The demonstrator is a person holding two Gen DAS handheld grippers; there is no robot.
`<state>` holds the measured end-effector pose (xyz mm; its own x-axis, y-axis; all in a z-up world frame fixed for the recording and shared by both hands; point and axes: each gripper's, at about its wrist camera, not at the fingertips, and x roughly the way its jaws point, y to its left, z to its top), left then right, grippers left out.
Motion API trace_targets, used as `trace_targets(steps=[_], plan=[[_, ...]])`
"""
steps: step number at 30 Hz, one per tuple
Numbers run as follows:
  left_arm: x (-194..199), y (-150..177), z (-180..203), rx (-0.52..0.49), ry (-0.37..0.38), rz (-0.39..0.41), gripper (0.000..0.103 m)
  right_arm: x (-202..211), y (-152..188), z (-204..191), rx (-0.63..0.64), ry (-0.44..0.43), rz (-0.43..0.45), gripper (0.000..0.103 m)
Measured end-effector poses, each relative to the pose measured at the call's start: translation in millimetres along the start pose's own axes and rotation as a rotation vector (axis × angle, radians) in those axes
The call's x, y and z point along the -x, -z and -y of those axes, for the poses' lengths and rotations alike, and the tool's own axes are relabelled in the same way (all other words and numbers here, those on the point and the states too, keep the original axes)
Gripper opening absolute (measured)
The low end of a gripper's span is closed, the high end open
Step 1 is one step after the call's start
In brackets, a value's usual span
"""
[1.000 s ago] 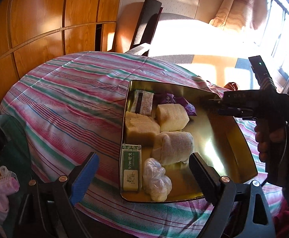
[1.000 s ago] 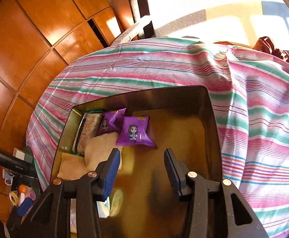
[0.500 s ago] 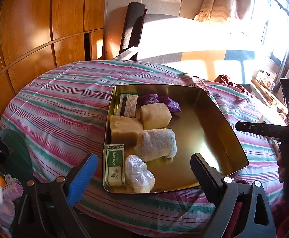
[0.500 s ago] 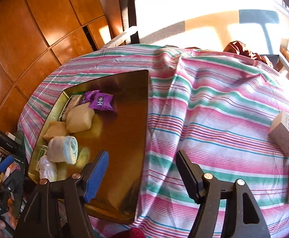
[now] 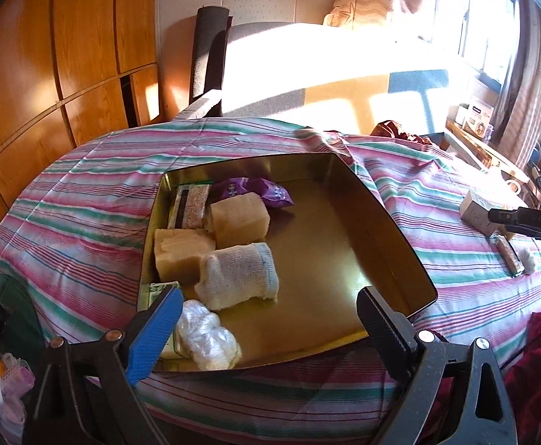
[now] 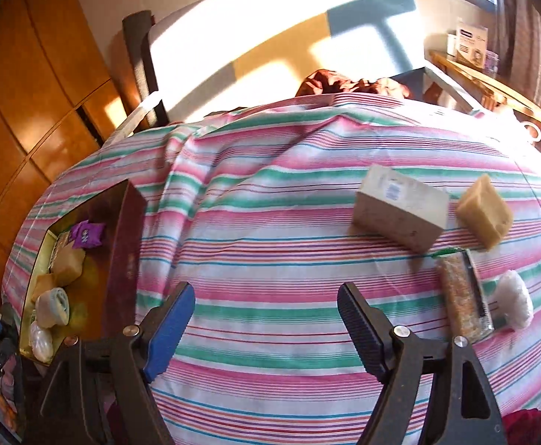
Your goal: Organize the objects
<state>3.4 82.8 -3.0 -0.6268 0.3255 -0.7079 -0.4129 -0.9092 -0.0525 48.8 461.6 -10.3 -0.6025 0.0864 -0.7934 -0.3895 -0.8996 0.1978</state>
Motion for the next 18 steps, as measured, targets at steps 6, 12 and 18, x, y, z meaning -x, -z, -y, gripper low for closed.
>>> trace_targets(steps=[6,12,18], plan=[[-8.2,-13.1,35.4,-0.076,0.051,0.0,0.096,32.5,-4.3,95.2,-0.241,0.123,0.137,0.081],[-21.9,-22.2,79.5,-0.156,0.116,-0.022,0.096,61.3,24.8,189.0,-0.666,0.094,0.312,0.082],[-39.4,-28.5,129.1,-0.228,0.189,-0.065,0.096,63.2,44.0,223.6,-0.87,-0.03,0.352,0.082]])
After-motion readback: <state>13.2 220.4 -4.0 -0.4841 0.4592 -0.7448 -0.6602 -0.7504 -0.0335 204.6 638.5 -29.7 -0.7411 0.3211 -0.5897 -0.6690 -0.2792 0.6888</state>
